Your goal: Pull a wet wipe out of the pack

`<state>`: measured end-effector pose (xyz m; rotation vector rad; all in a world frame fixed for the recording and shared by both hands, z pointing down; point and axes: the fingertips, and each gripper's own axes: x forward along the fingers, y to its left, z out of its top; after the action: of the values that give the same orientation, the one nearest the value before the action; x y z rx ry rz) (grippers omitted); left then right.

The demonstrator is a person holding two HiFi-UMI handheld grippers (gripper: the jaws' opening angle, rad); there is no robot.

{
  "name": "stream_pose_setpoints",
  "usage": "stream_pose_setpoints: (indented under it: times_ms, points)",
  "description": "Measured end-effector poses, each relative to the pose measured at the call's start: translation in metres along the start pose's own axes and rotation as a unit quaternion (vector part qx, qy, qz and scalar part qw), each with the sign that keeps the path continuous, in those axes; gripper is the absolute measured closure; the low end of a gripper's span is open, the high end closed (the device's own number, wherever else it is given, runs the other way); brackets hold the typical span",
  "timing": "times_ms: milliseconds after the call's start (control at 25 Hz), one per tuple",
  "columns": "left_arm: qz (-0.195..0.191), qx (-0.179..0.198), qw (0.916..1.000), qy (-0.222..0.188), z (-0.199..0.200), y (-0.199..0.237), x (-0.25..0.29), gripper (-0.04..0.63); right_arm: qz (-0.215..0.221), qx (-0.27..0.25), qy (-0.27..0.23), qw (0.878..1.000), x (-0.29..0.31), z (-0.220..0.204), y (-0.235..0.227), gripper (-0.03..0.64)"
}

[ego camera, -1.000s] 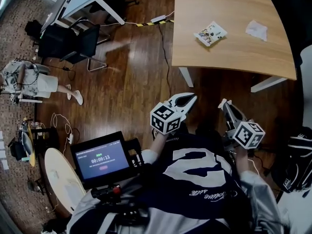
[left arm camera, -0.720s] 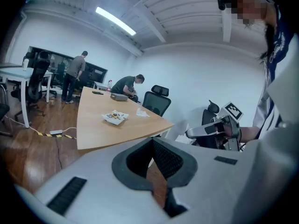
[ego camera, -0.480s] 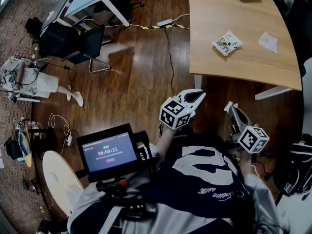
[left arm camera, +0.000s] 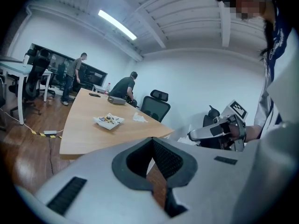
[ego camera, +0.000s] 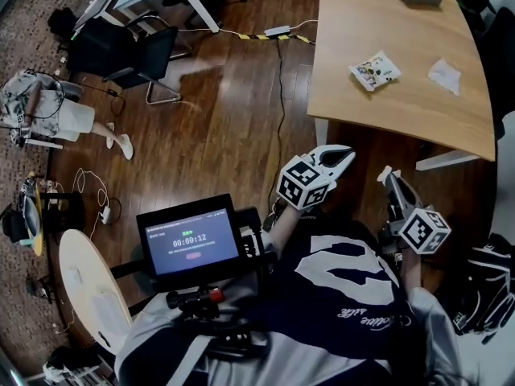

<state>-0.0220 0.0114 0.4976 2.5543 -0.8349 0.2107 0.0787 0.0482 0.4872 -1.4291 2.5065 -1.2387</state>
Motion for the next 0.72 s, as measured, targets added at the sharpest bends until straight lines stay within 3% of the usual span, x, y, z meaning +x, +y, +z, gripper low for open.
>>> stream_pose_setpoints:
  times_ms: [320,720]
  points:
    - [0.017,-0.016,0.9997,0.005,-0.011,-0.021,0.028,0.594,0.007,-0.001,0.013,1.000,-0.019,0.007,-0.032,0.597]
    - [0.019,-0.007,0.9996,0.021,-0.004,-0.024,0.041,0.594,0.009,-0.004,0.001,1.000,-0.024,0.017,-0.041,0.597]
